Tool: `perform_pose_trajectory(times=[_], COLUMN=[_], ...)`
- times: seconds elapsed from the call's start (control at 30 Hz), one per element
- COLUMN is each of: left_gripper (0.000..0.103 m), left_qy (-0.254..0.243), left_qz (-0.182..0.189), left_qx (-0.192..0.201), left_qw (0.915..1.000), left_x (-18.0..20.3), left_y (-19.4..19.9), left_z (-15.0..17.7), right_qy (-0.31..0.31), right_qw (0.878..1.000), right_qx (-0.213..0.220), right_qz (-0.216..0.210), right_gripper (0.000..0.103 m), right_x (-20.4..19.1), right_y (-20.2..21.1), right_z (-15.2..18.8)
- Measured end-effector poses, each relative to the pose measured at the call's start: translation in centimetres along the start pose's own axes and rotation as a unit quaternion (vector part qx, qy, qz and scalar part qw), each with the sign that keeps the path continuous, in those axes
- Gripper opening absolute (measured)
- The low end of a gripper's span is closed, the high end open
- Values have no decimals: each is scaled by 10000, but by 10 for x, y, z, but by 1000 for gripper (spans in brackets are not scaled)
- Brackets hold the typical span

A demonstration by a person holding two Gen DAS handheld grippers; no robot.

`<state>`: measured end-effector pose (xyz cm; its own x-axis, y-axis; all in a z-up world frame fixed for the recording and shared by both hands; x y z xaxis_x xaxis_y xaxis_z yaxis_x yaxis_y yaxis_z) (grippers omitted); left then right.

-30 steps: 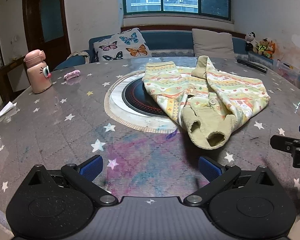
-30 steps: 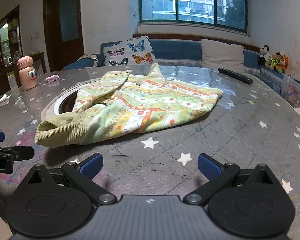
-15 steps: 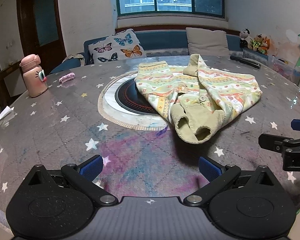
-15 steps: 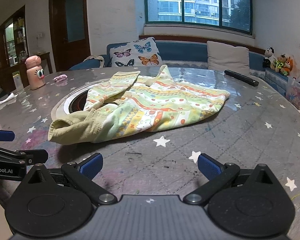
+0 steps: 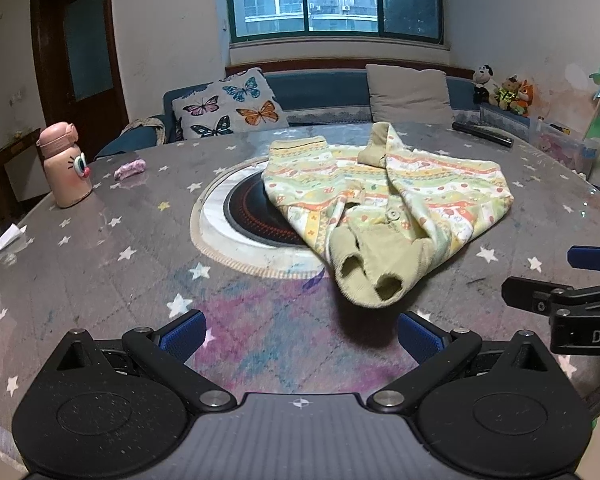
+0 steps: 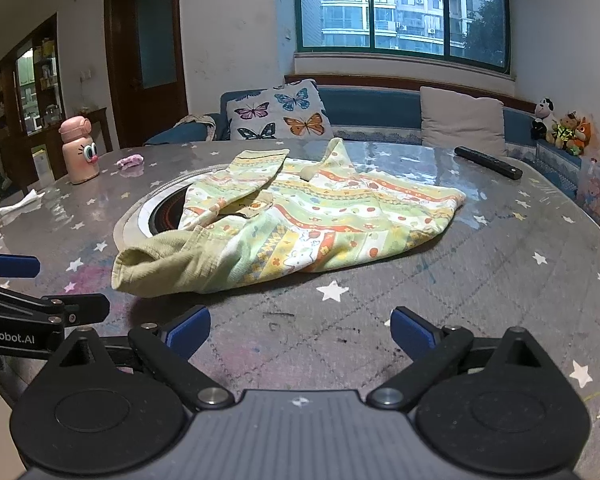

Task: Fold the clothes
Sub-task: 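Move both grippers toward the pastel striped garment on the table, then close the left gripper on the garment edge while the right gripper grasps another edge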

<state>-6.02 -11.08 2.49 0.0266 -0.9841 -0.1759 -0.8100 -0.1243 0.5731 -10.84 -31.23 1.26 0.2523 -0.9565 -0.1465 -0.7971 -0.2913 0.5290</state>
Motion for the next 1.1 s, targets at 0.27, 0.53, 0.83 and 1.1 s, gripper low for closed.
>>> perform_pose_trajectory(times=[0.27,0.53,0.83,1.1], left_gripper=[102,86,79,79], left_qy=[15,-188,-446,-848], left_qz=[57,111,285,518], left_qx=[-13,-126,-226,-411], left_qw=[10000,9997,9983,9942], left_x=[-1,-2,19,48], left_y=[-6,-34,-93,-151], left_z=[-18,-50,-97,-118], right_qy=[9,-109,-403,-514], right_qw=[10000,9997,9985,9974], right_qx=[-56,-191,-370,-500], right_qz=[-39,-121,-96,-104], right_gripper=[97,89,81,76], right_x=[1,13,54,83], right_y=[-6,-26,-69,-118], right_z=[-15,-37,-69,-101])
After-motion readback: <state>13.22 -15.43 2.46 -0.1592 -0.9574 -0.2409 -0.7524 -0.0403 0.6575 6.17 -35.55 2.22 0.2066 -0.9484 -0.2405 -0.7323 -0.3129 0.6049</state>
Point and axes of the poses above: each gripper's, at about its wrist camera, not at the fingertips, and y roughly against the way its jaws point, x to its right, z to its underside, the point moved 3 cm from there along -y, roughly the way its jaws point, and after that the axes turned 11 degrees about -z, right-handed, at the moved point
